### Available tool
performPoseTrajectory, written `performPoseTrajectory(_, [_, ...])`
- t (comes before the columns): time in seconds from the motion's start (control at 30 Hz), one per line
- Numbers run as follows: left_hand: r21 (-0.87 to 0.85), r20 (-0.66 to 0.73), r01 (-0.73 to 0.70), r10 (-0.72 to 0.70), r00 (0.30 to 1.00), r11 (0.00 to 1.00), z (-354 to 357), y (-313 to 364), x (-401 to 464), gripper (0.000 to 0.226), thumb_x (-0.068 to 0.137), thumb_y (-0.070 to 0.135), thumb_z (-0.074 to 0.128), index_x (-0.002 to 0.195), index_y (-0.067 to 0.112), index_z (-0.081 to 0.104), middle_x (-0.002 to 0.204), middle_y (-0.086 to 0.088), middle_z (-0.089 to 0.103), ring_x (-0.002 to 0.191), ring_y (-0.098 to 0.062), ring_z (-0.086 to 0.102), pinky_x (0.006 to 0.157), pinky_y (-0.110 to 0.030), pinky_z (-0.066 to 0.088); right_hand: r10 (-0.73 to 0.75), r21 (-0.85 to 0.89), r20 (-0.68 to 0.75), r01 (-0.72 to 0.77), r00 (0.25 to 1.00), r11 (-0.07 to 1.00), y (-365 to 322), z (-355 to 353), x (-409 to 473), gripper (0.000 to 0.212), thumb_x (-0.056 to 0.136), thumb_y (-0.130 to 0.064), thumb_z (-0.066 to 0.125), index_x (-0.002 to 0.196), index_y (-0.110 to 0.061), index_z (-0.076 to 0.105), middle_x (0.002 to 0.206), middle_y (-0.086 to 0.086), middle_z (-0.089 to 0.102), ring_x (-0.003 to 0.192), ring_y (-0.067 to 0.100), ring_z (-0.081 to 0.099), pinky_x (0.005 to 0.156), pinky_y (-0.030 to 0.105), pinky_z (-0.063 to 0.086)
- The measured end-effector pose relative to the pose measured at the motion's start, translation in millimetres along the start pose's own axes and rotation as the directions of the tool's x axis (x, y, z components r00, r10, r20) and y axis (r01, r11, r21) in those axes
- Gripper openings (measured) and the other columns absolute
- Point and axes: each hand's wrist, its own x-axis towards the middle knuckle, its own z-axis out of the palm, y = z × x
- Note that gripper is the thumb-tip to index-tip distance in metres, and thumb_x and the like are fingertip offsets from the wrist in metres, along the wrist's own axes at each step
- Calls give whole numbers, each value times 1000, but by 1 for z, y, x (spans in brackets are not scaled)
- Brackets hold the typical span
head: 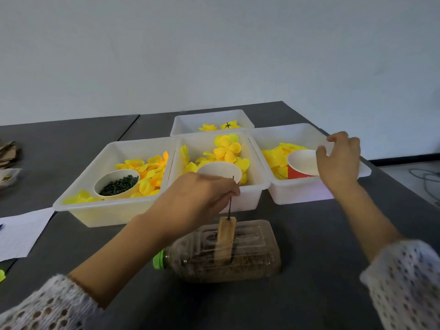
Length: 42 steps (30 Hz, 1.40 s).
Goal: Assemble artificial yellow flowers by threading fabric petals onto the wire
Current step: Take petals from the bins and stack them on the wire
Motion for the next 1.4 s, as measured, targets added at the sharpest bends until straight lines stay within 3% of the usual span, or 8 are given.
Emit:
performPoseTrajectory(0.13, [-11,42,-42,43,998,999,12,1,-11,11,95,17,62,102,17,70,92,4,73,81,-20,68,64,-38,54,283,-510,397,-46,873,859,28,22,53,64,87,-17,54,142,0,25,132,25,47,120,43,47,95,47,42])
performPoseTrajectory(0.27, [-40,47,-21,23,999,999,20,-1,-21,8,96,19,61,100,24,66,87,11,67,77,-12,63,60,-34,51,350,-541,530,-10,772,841,37,27,56,33,89,-9,50,120,1,52,97,14,55,88,31,56,79,39,50])
performPoseTrajectory(0.43, [-36,22,-19,20,1000,999,25,-1,-22,8,96,22,61,101,27,65,90,15,66,80,-9,63,58,-32,50,46,-355,300,67,953,932,27,19,54,24,94,-10,45,116,-4,50,96,20,60,78,33,54,63,34,41])
performPoseTrajectory(0.67, [-8,42,-7,7,999,1000,24,0,-23,10,97,28,57,102,29,65,90,17,66,80,-4,63,59,-31,51,-193,-495,198,268,961,827,11,0,56,23,93,-4,45,116,-4,47,85,21,62,73,39,59,57,34,36])
performPoseTrajectory(0.83, [-16,49,-6,7,999,1000,23,1,-22,8,96,24,60,101,27,65,87,16,66,76,-6,63,57,-31,51,-69,-523,302,226,951,822,19,-1,64,24,92,-6,48,116,-7,48,90,16,61,79,36,60,59,34,40])
performPoseTrajectory(1.17, [17,71,8,-9,997,1000,28,4,-28,23,88,22,62,110,28,64,88,16,68,70,-5,65,49,-22,48,361,-712,554,203,750,672,30,3,78,11,86,-15,51,95,-15,56,82,3,56,78,18,58,72,31,50])
performPoseTrajectory(1.3, [44,120,7,-12,993,999,20,6,-29,38,83,19,50,117,25,67,98,13,72,76,-8,68,52,-23,51,296,-767,525,293,798,570,4,-2,75,16,87,-18,51,100,-18,58,84,-1,53,81,17,54,69,29,41])
performPoseTrajectory(1.4, [5,207,63,-63,976,998,14,1,-34,62,85,8,56,140,37,52,140,18,56,119,-6,60,88,-27,53,59,-685,500,353,864,638,-39,-13,60,18,93,-21,48,108,-15,56,97,6,60,90,25,59,71,31,39])
